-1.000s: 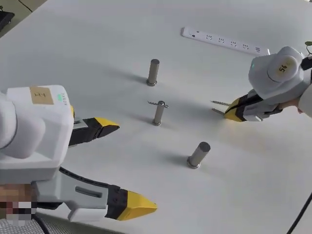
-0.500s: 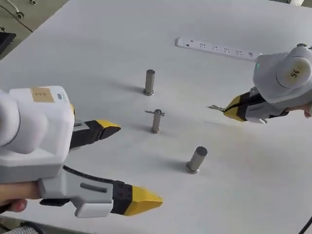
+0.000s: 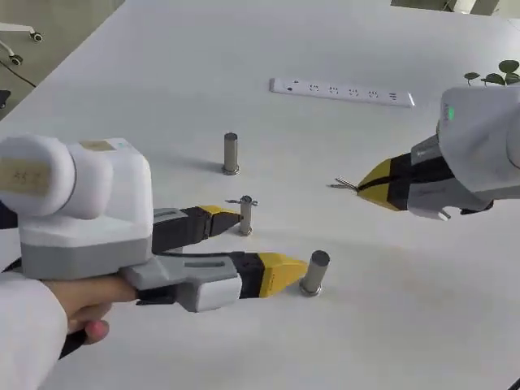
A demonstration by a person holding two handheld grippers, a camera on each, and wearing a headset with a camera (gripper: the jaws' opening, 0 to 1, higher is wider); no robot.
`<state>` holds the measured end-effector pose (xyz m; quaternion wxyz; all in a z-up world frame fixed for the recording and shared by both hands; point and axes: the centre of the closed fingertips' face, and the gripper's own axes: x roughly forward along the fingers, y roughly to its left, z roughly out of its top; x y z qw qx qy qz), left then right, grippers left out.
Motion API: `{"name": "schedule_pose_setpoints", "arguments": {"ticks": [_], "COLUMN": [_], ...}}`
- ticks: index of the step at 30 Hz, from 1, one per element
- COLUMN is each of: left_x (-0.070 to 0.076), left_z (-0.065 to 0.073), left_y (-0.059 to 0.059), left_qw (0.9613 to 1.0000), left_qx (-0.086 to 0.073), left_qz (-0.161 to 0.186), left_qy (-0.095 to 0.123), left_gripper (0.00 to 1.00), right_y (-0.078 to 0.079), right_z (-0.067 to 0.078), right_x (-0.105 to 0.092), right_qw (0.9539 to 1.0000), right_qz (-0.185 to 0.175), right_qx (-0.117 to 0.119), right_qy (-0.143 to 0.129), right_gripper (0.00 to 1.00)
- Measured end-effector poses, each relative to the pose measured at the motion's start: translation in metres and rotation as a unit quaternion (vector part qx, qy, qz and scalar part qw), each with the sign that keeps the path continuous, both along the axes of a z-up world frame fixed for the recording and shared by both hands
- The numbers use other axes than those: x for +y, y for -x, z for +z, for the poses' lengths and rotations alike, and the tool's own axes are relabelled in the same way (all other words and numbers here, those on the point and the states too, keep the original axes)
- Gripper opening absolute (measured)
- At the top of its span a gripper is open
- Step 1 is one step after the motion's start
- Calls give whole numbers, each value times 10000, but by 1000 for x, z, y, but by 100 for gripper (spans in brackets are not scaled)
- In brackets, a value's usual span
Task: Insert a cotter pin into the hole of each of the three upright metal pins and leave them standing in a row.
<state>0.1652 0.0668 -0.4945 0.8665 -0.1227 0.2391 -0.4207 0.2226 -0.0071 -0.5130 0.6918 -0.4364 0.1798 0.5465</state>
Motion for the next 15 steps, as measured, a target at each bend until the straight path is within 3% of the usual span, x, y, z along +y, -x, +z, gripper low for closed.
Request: {"name": "schedule_pose_setpoints", "arguments": {"ticks": [3,6,9,12,15], "left_x": [-11,-18,-23,-29,-35], "left_z": [4,5,4,2,0], "left_y": [-5,-14,-20,-22,-20], "left_qw": [9994,9992,9988,9970,9958], "left_qx": [172,192,242,523,663], "left_qz": [2,43,69,65,-74], "left_qy": [285,358,412,574,621], "left_gripper": [49,44,39,32,26], "right_y": [7,21,23,31,36], "right_z": [1,2,1,4,7], "right_x": [3,9,11,14,17], "right_qw": [9999,9996,9994,9991,9990], "right_qz": [118,263,343,402,438], "right_qx": [-52,-67,-73,-89,-116], "right_qy": [2,-19,-6,-32,-63], "right_gripper": [0,0,0,0,0]}}
